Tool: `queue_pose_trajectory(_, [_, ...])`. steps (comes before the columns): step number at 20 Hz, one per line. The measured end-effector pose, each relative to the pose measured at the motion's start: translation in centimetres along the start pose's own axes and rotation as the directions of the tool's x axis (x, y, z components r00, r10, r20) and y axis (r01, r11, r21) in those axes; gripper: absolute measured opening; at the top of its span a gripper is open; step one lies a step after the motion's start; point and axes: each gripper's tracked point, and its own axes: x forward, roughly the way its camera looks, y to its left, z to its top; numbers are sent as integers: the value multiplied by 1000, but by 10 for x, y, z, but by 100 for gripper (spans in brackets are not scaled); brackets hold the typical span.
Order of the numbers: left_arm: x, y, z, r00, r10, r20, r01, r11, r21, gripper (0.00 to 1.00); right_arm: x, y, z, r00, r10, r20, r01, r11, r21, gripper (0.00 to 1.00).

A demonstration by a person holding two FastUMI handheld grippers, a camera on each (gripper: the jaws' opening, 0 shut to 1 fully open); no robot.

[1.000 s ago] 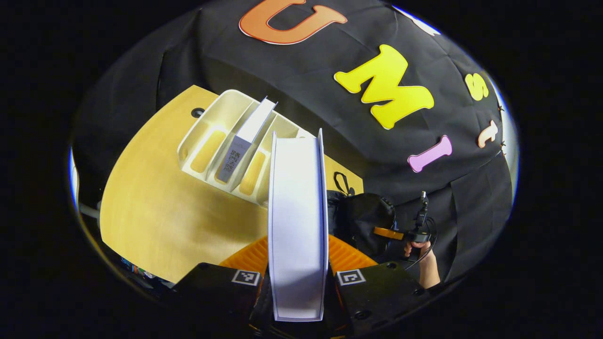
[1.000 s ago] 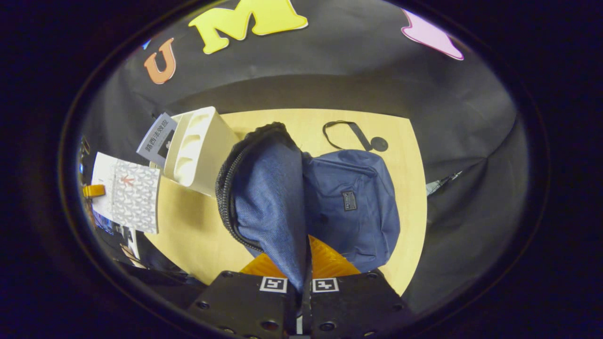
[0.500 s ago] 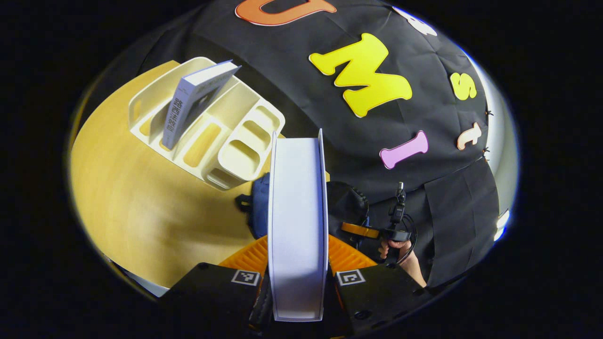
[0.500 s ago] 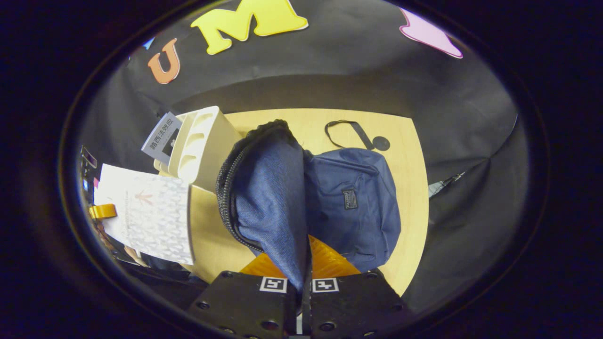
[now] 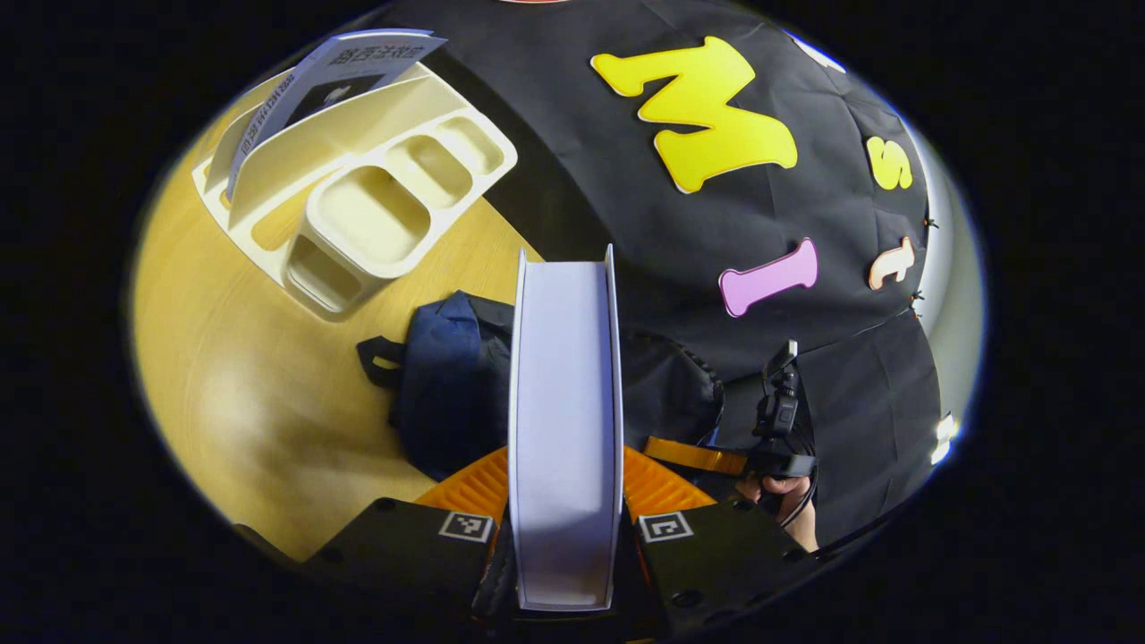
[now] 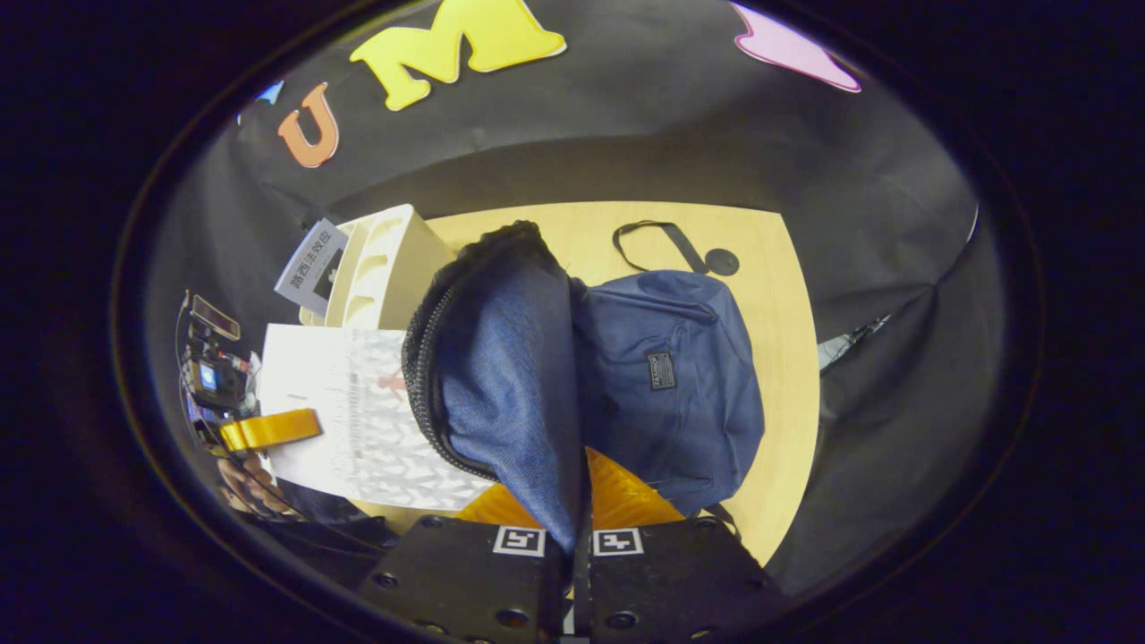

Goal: Open the schoolbag, grab two books from the bookshelf and put them into the schoolbag.

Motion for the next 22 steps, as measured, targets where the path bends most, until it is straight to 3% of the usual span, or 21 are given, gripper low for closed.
queue_pose_trajectory(1, [9, 3, -4, 1000, -2, -1, 2, 1000, 3, 45, -2, 1, 0, 1000, 0, 0, 0, 1000, 1, 5])
queue_pose_trajectory(7, [63, 28, -22, 1000, -4, -20, 4, 1000, 1, 45, -12, 9, -1, 1000, -7, 15, 8, 1000, -26, 5])
queue_pose_trajectory(15, [124, 31, -30, 995, -98, -16, 97, 993, -60, 45, -21, 31, -2, 1000, -18, 18, 19, 998, -67, 5])
queue_pose_trajectory(22, [164, 41, -51, 988, -142, -55, 131, 977, -170, 45, -15, 39, -2, 999, -32, 5, 32, 997, -70, 5])
